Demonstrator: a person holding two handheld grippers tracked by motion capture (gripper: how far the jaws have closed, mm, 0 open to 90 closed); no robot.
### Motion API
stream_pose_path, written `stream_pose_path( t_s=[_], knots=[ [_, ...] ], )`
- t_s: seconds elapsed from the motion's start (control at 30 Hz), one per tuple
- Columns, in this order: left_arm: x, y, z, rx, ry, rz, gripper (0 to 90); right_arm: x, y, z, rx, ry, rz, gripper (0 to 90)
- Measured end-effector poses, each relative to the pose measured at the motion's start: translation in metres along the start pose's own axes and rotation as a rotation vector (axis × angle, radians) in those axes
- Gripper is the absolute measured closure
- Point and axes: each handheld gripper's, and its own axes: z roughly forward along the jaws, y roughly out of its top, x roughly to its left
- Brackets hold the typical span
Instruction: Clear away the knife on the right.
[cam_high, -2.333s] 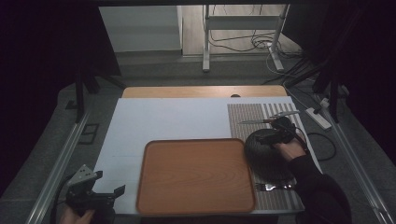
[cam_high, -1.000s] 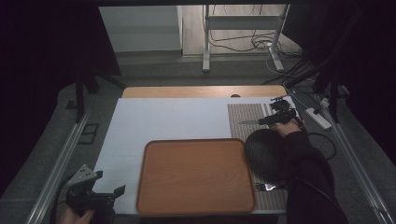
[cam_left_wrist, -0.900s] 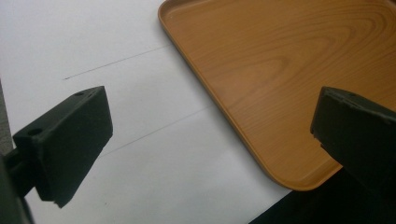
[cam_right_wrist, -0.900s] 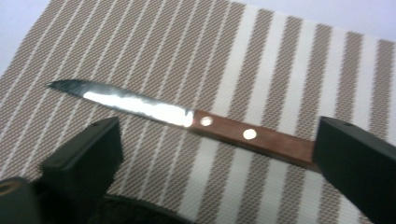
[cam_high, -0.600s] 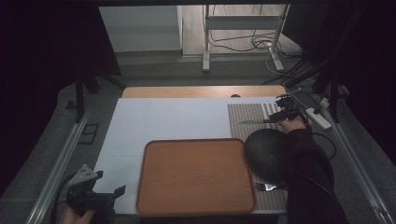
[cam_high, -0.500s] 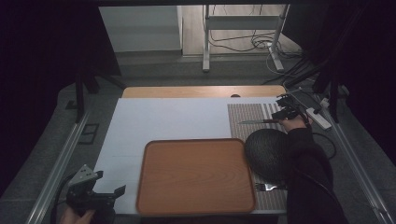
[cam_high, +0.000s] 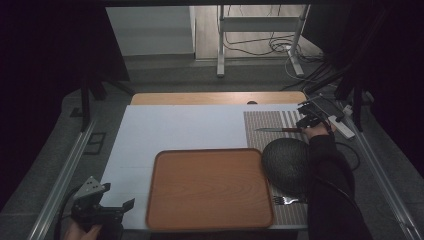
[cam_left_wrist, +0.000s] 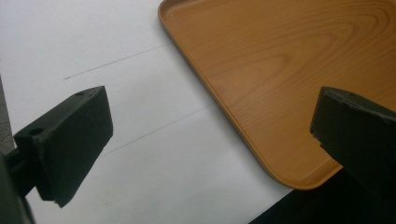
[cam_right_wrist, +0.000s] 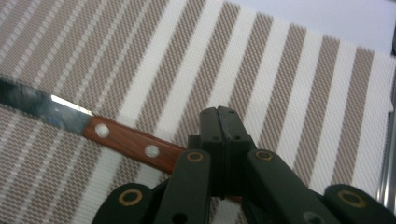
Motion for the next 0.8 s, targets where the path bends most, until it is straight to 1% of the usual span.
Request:
stream_pose_path(
  t_s=[0.03,0.13,0.3,0.5,0.57,0.7,0.73,0.8],
  knots=[
    [0.000,0.000,0.000,0.000,0.000,0.001,0.0,-0.001,-0.002,-0.001,-0.004,0.010,0.008,89.5],
    [0.000,0.000,0.000,0.002,0.002,0.003,0.0,-0.001,-0.005,-0.004,0.010,0.027,0.020,89.5],
    [0.000,0.000,0.000,0.002,0.003,0.001,0.0,0.003,-0.011,-0.009,0.037,0.051,0.005,89.5],
    [-0.001,0.000,0.000,0.003,0.003,0.005,0.0,0.005,-0.019,-0.014,0.047,0.081,-0.005,89.5],
    [-0.001,0.000,0.000,0.004,0.003,0.006,0.0,0.007,-0.022,-0.017,0.058,0.090,-0.010,89.5],
    [-0.001,0.000,0.000,0.004,0.005,0.007,0.1,0.011,-0.025,-0.020,0.072,0.097,-0.023,89.5],
    [-0.001,0.000,0.000,0.005,0.005,0.007,0.1,0.012,-0.025,-0.020,0.078,0.091,-0.032,89.5],
    [-0.001,0.001,0.001,0.005,0.005,0.008,0.1,0.012,-0.025,-0.020,0.076,0.090,-0.030,89.5]
  ],
)
